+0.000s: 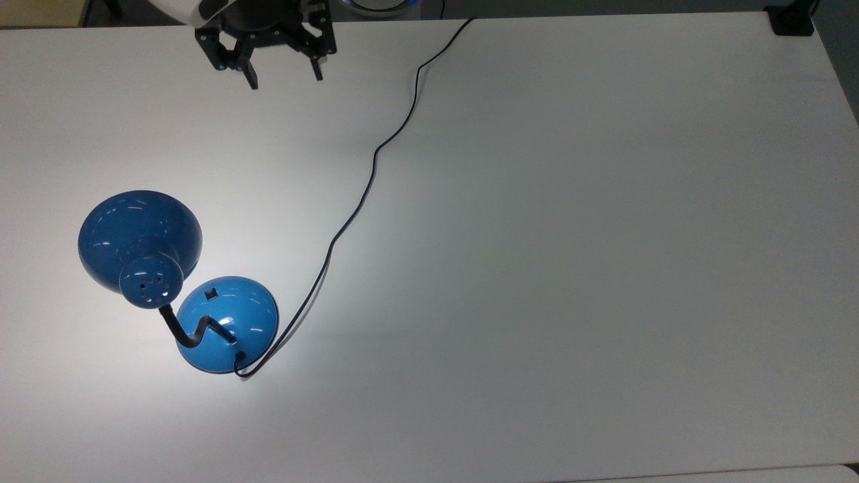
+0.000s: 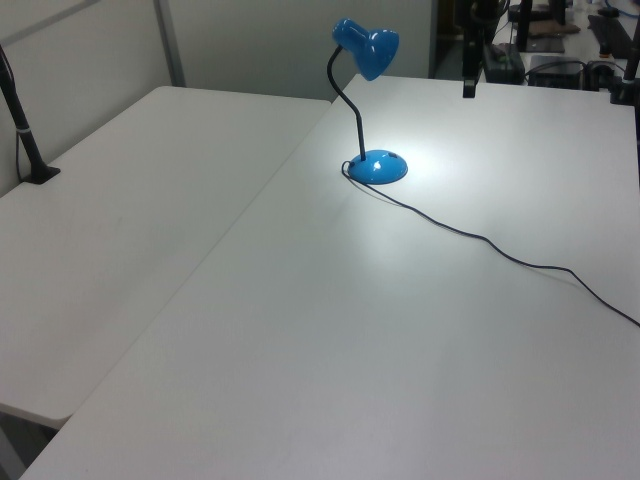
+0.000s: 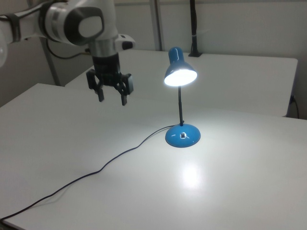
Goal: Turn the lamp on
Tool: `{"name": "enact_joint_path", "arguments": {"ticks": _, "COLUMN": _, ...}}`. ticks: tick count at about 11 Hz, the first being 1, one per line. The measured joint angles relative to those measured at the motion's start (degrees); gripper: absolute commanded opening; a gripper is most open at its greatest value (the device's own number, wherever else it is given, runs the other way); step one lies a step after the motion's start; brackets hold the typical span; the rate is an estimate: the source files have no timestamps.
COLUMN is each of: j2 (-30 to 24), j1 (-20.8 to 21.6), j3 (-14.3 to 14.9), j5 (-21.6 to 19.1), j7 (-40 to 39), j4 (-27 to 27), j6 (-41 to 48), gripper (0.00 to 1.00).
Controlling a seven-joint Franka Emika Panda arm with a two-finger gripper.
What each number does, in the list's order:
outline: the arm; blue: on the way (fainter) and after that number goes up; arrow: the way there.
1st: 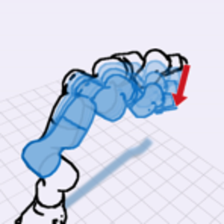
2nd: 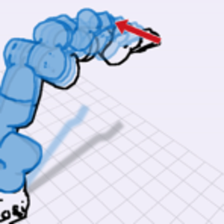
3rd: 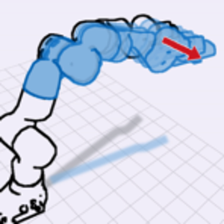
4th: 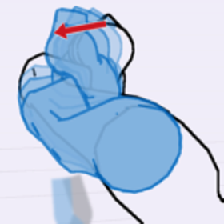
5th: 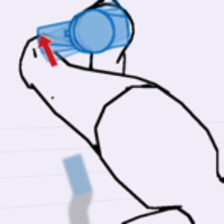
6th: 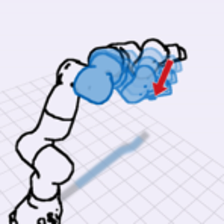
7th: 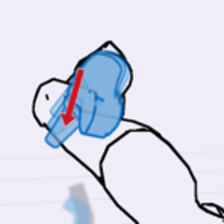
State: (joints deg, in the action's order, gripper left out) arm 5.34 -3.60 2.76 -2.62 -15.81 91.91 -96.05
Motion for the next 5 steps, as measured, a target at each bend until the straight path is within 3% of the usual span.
{"name": "enact_joint_path", "arguments": {"ticks": 2, "j2": -2.78, "j1": 1.22, "j3": -0.01, "j5": 0.0, "j7": 5.38, "j4": 0.67, "j6": 0.06, "gripper": 1.0}}
{"name": "enact_joint_path", "arguments": {"ticks": 5, "j2": -4.2, "j1": 1.2, "j3": -0.02, "j5": 0.0, "j7": 6.42, "j4": 1.64, "j6": -0.12, "gripper": 1.0}}
